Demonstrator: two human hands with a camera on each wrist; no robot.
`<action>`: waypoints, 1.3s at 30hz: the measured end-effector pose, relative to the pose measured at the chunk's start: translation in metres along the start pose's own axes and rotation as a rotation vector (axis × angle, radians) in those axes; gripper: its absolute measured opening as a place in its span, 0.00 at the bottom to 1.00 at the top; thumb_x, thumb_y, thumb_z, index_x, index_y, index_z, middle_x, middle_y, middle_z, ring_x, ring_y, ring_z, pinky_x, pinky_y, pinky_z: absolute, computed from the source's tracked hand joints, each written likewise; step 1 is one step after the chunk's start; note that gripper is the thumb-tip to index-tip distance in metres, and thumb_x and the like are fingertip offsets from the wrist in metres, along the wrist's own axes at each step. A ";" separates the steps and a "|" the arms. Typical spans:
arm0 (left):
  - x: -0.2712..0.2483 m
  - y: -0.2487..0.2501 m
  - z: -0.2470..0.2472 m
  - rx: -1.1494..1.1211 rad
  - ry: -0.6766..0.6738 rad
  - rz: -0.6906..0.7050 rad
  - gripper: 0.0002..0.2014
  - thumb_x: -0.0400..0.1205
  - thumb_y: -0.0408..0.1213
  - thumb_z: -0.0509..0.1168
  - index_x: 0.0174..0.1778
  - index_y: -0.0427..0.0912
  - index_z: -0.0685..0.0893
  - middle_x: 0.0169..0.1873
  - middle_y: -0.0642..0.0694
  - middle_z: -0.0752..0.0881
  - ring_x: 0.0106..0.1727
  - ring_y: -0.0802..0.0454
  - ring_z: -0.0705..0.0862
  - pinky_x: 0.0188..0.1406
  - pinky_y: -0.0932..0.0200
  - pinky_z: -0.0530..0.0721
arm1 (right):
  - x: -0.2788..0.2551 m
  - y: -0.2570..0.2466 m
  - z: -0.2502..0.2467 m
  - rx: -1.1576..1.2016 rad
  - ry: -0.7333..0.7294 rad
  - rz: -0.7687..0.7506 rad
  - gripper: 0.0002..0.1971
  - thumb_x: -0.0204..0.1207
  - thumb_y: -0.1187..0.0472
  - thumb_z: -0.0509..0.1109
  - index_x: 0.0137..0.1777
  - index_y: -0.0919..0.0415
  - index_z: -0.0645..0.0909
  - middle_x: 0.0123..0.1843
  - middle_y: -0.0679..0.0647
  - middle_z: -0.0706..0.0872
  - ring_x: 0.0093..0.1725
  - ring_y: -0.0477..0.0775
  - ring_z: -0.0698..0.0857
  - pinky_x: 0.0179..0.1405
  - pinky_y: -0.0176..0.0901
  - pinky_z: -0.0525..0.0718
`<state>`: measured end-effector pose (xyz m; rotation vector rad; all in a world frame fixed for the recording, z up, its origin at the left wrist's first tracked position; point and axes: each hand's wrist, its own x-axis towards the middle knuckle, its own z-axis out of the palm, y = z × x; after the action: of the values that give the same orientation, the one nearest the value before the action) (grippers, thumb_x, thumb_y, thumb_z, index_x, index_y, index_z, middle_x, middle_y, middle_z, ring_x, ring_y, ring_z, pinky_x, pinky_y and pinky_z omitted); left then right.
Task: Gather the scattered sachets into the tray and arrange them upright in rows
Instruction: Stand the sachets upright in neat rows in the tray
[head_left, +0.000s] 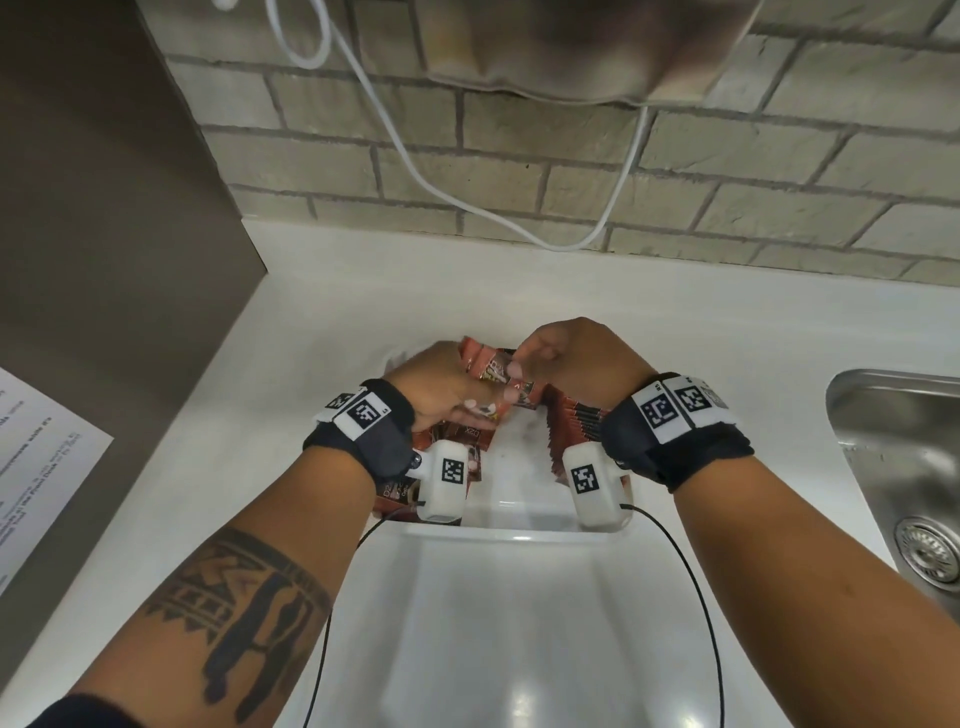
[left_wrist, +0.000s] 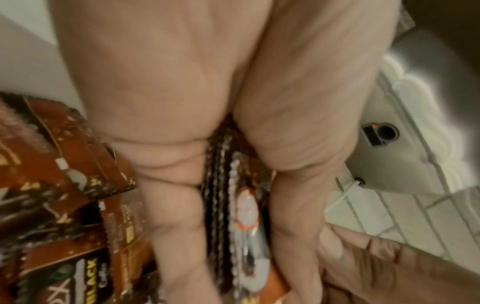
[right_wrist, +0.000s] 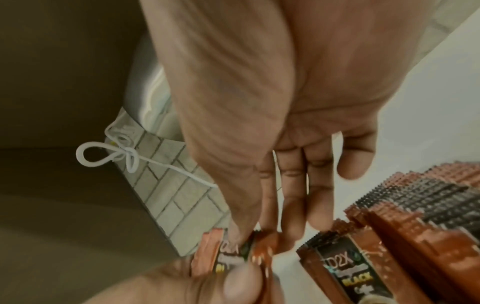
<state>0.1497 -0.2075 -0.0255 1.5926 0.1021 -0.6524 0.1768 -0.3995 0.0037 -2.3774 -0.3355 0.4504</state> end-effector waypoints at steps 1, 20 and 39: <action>-0.001 0.002 0.000 -0.011 0.029 0.036 0.16 0.76 0.27 0.78 0.60 0.38 0.88 0.49 0.42 0.93 0.51 0.48 0.93 0.49 0.50 0.92 | 0.000 0.000 0.001 0.038 0.005 -0.002 0.09 0.76 0.52 0.78 0.53 0.54 0.89 0.47 0.48 0.91 0.47 0.48 0.89 0.49 0.37 0.84; -0.014 0.014 -0.008 0.587 0.226 -0.021 0.16 0.90 0.50 0.59 0.61 0.42 0.83 0.49 0.41 0.87 0.46 0.44 0.86 0.45 0.53 0.89 | 0.002 -0.006 -0.011 -0.123 0.282 0.001 0.06 0.76 0.62 0.74 0.42 0.49 0.88 0.36 0.40 0.86 0.43 0.44 0.86 0.36 0.26 0.74; 0.014 0.000 0.038 1.556 -0.273 -0.091 0.27 0.84 0.30 0.59 0.82 0.45 0.72 0.74 0.40 0.76 0.66 0.40 0.81 0.65 0.47 0.84 | 0.042 0.010 0.026 -0.688 0.166 0.205 0.13 0.80 0.53 0.65 0.58 0.56 0.86 0.58 0.53 0.83 0.62 0.57 0.78 0.52 0.46 0.74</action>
<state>0.1485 -0.2477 -0.0316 2.9359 -0.7113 -1.1149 0.2056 -0.3771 -0.0313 -3.1167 -0.1852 0.2455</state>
